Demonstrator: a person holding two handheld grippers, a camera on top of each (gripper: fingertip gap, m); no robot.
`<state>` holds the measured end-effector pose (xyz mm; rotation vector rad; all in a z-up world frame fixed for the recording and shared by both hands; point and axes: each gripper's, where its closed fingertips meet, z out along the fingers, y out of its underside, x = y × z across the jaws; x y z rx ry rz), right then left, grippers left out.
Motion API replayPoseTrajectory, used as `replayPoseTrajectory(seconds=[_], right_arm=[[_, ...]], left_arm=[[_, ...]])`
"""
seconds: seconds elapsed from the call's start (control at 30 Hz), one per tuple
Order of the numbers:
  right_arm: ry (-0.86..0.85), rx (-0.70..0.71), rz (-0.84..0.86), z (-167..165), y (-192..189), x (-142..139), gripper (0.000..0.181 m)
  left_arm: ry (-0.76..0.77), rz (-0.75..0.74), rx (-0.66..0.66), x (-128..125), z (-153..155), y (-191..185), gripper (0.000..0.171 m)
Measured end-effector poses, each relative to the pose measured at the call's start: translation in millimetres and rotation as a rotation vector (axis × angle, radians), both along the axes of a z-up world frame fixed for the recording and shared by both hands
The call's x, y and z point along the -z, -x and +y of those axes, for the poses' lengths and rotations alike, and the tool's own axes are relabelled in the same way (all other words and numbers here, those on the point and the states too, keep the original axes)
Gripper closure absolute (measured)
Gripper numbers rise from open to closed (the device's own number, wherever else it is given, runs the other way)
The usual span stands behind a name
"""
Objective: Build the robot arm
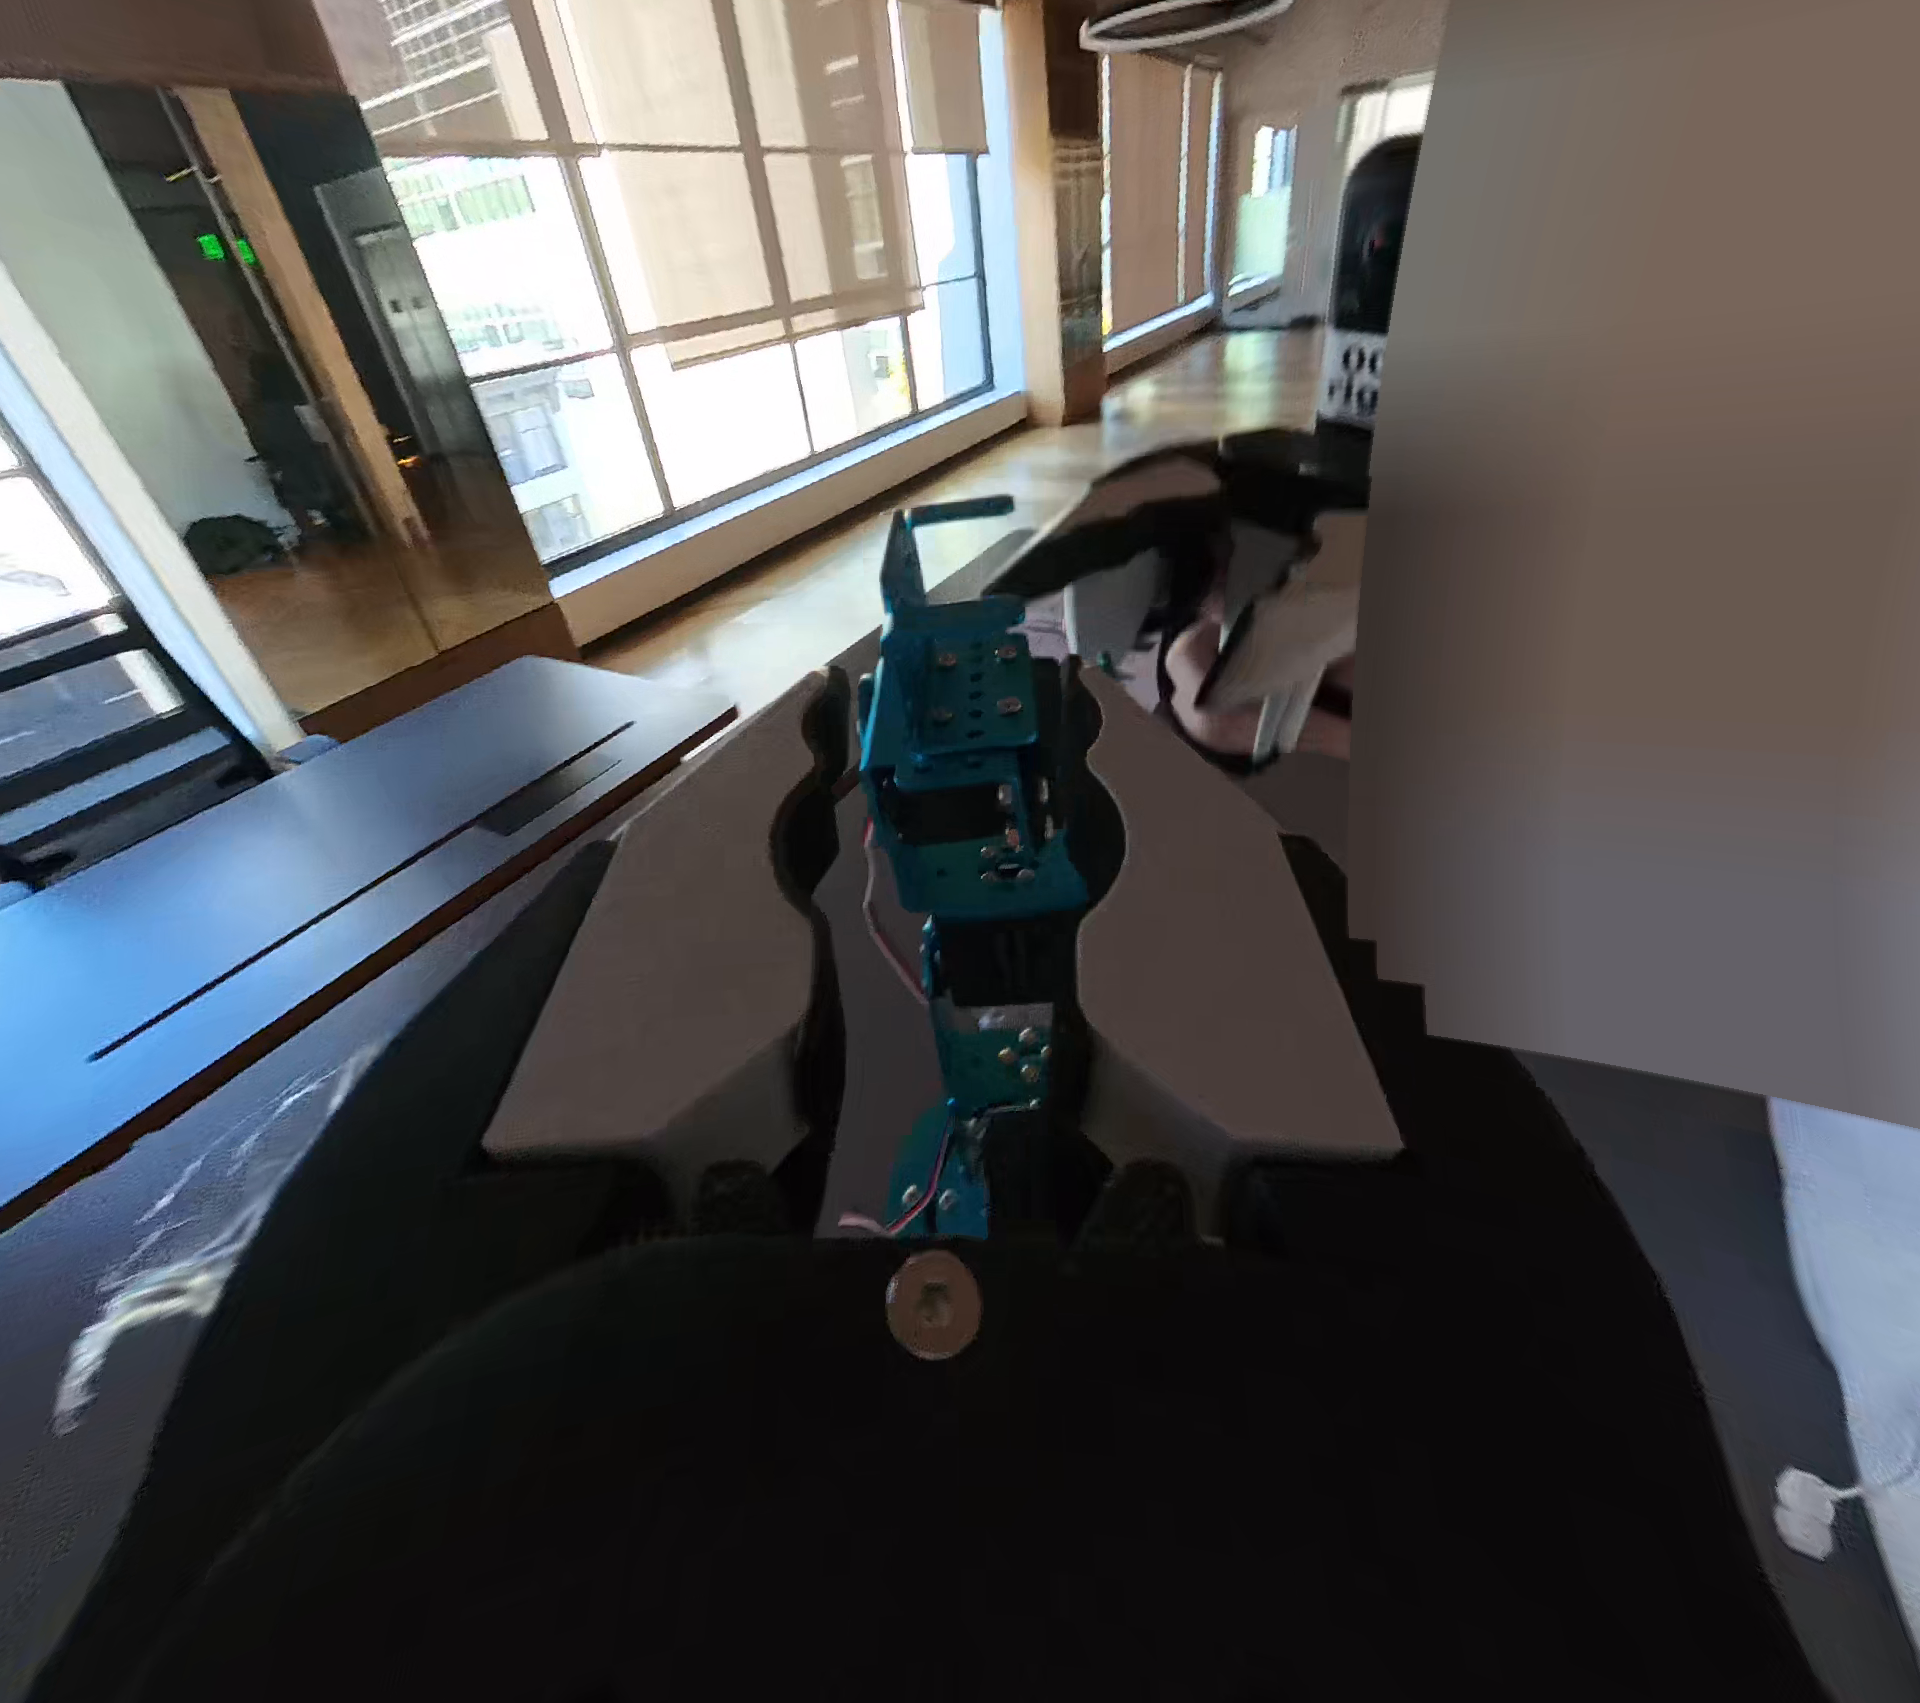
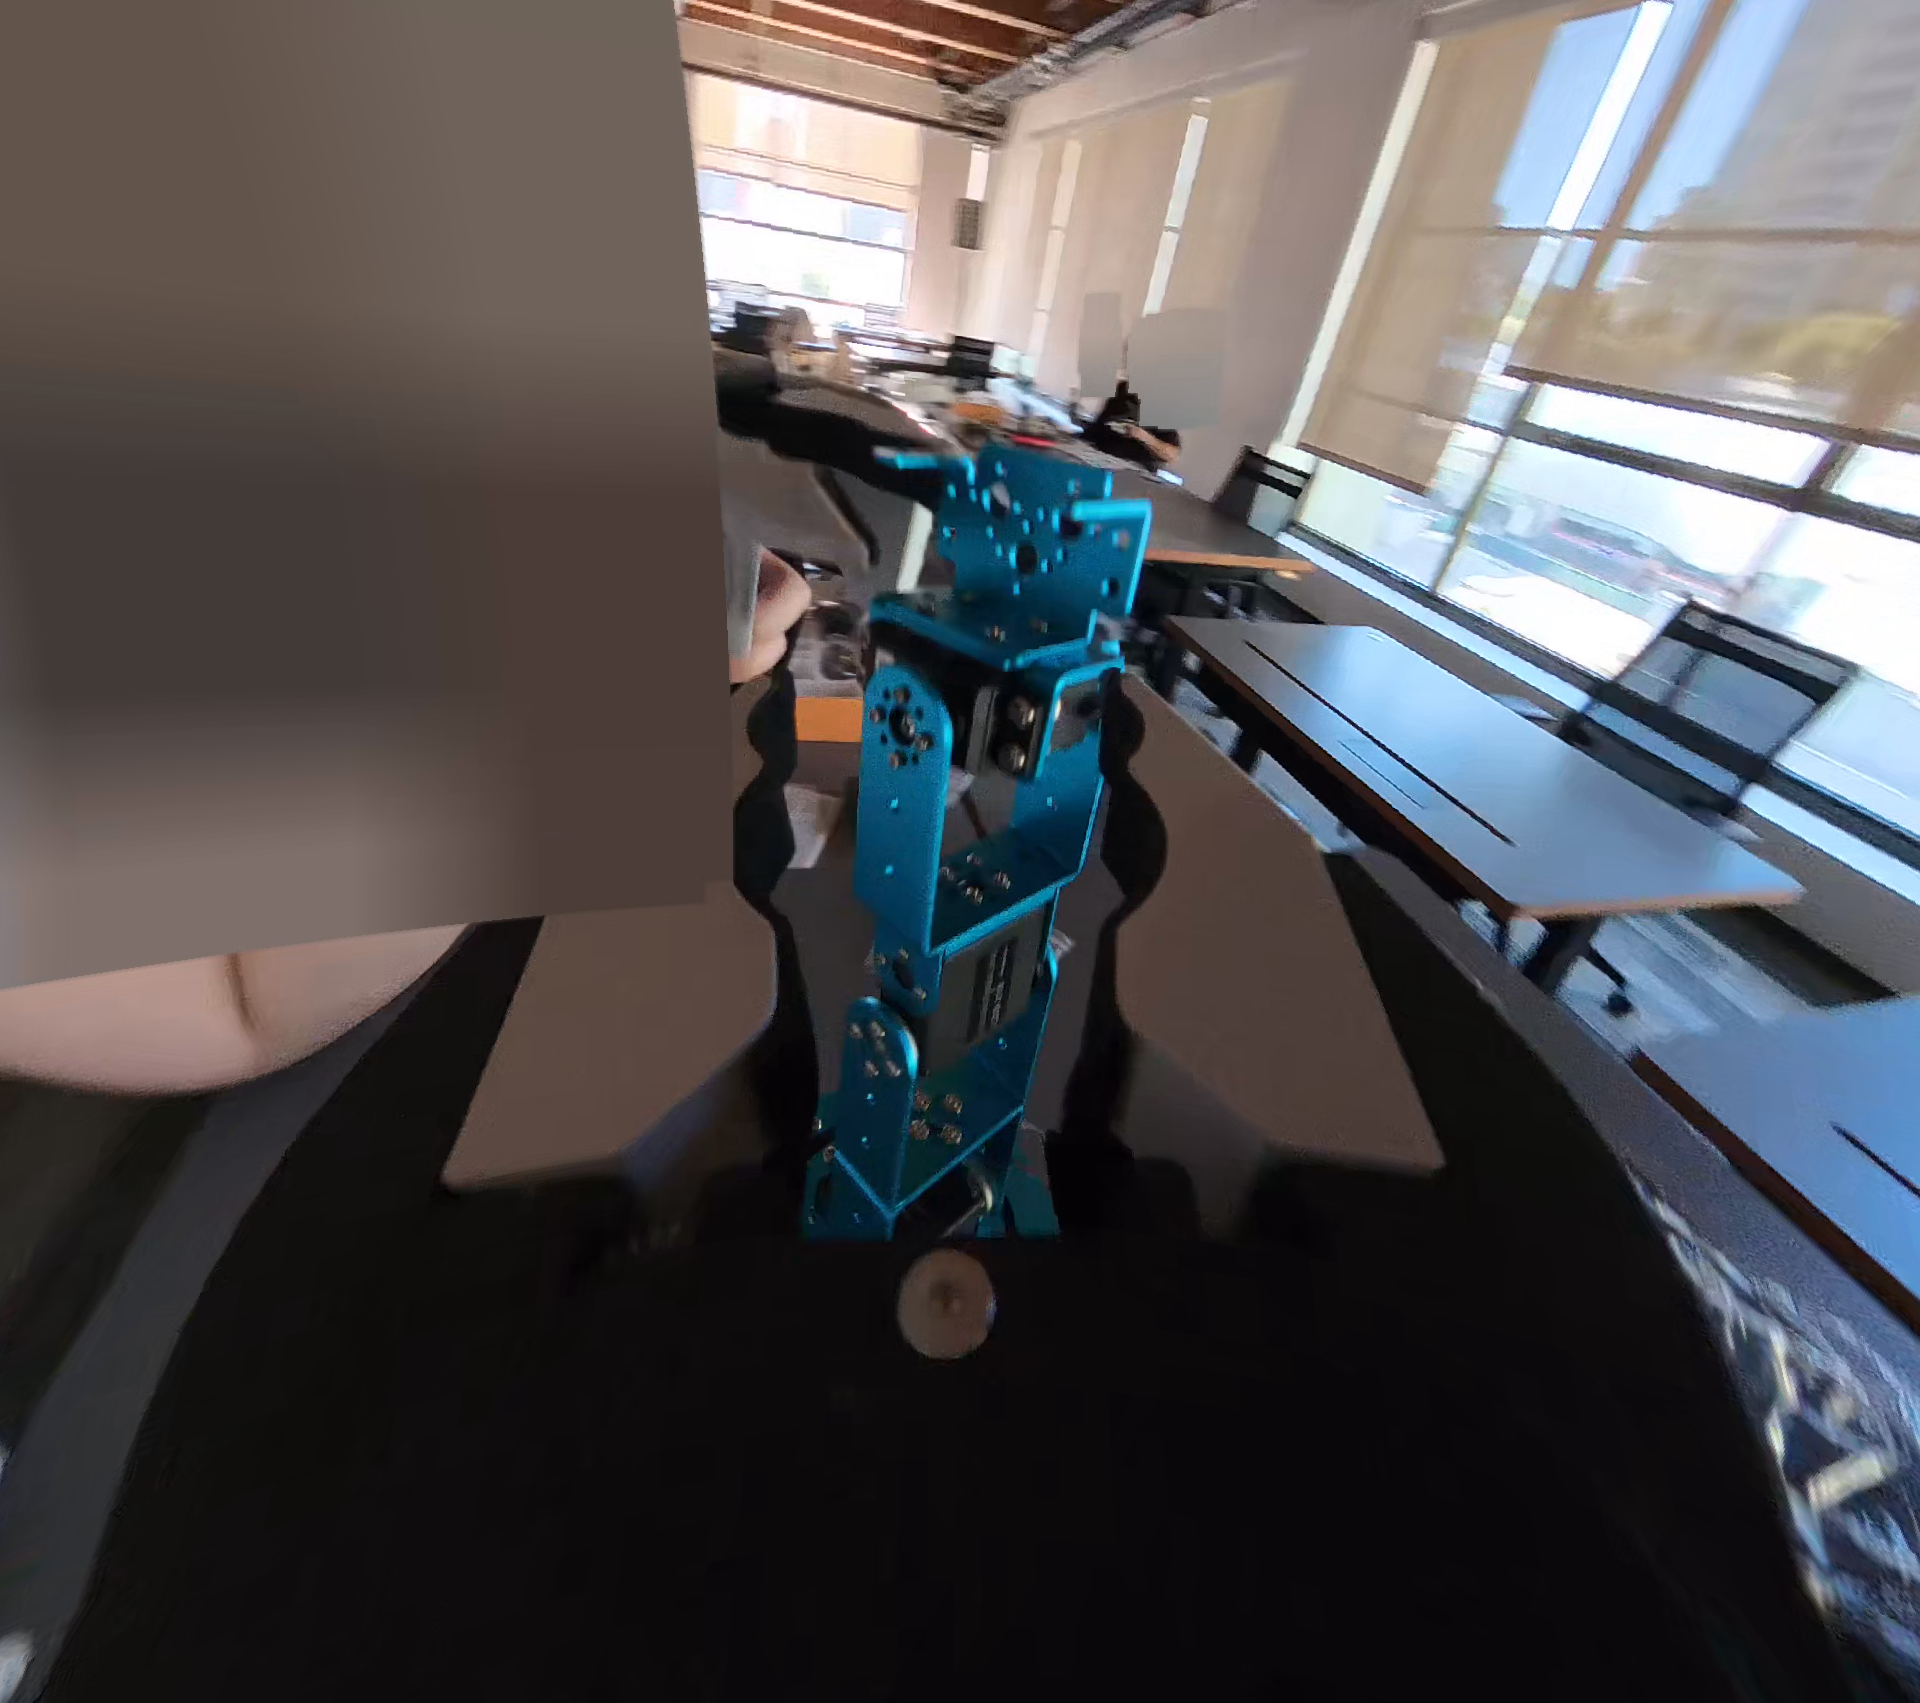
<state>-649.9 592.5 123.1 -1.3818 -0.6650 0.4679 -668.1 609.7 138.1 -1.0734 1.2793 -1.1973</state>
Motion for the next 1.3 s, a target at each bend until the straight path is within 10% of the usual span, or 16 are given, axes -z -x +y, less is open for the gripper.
replayPoseTrajectory(seconds=[0.6, 1.3], right_arm=[[-0.003, 0.650, 0.030, 15.2, -2.5, 43.5, 0.155], [0.042, 0.725, -0.114, 17.2, -0.4, 47.7, 0.154]], left_arm=[[0.030, -0.038, 0.028, 6.1, 8.1, -23.0, 0.171], [0.073, 0.050, 0.077, 7.4, 11.8, -20.1, 0.171]])
